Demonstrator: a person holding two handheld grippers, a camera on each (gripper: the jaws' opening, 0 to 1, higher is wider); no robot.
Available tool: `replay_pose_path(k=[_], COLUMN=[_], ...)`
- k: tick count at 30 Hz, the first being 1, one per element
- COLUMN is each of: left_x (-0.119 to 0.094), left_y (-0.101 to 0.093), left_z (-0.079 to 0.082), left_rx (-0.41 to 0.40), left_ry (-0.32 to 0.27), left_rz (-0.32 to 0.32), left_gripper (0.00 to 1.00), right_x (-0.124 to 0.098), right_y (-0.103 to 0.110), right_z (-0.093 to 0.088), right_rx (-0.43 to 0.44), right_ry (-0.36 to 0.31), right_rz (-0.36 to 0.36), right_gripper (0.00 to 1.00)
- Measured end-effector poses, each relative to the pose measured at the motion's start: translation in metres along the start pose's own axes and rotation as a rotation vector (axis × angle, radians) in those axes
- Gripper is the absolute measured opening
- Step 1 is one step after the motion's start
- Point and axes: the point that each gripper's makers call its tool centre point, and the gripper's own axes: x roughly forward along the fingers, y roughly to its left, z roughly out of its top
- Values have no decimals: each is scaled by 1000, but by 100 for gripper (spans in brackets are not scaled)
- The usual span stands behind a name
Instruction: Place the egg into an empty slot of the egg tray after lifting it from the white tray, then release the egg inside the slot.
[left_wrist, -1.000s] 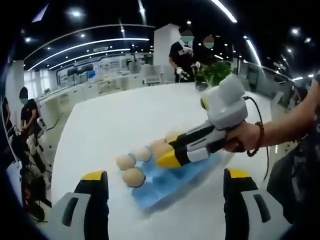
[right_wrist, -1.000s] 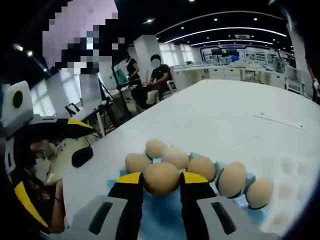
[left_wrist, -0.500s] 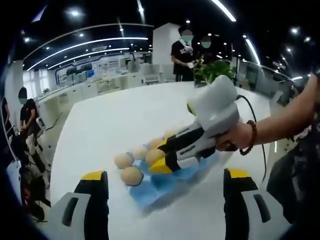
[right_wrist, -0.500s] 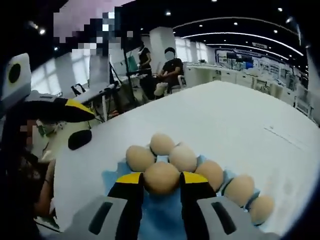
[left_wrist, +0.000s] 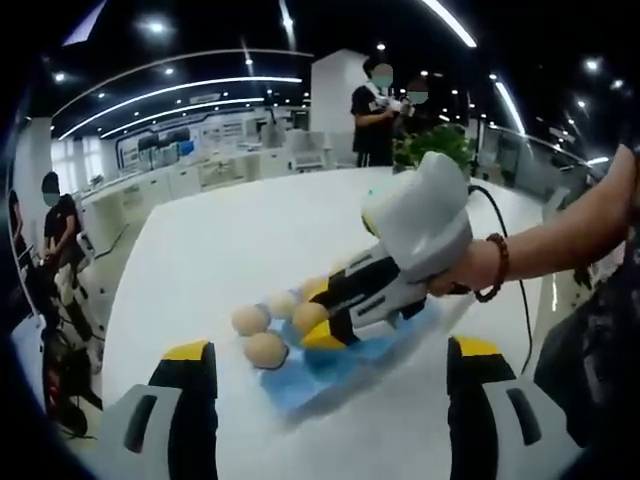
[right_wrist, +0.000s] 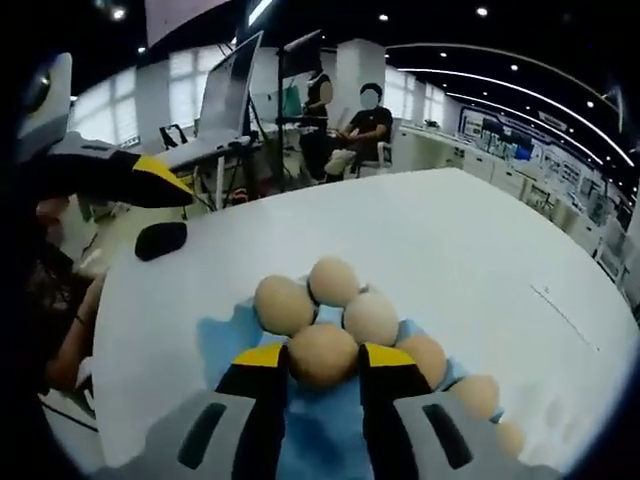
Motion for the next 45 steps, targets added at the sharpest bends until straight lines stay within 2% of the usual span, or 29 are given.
replay_pose_path(k=[3, 16, 26, 33, 38, 45], left_x=[-2, -3, -7, -5, -1, 6], left_y=[0, -2, -6, -10, -14, -20], left_z=[1, 0, 3, 4, 7, 11], left_rx=[-5, -2, 1, 1, 6, 10], left_ry=[-8, -10, -17, -13, -12, -15], left_rz=[3, 8, 14, 3, -9, -23], left_gripper=[98, 98, 98, 99, 99, 100], right_x=[-1, -5, -8, -15, -21, -34], right_y=[1, -1, -2, -6, -6, -15], right_z=[-1, -3, 2, 8, 14, 11], right_rx=[-8, 35, 101, 142, 174, 192], right_ry=[6, 7, -29, -62, -104, -132], right_rz=[8, 6, 6, 14, 25, 8], right_gripper=[26, 26, 29, 37, 56, 65])
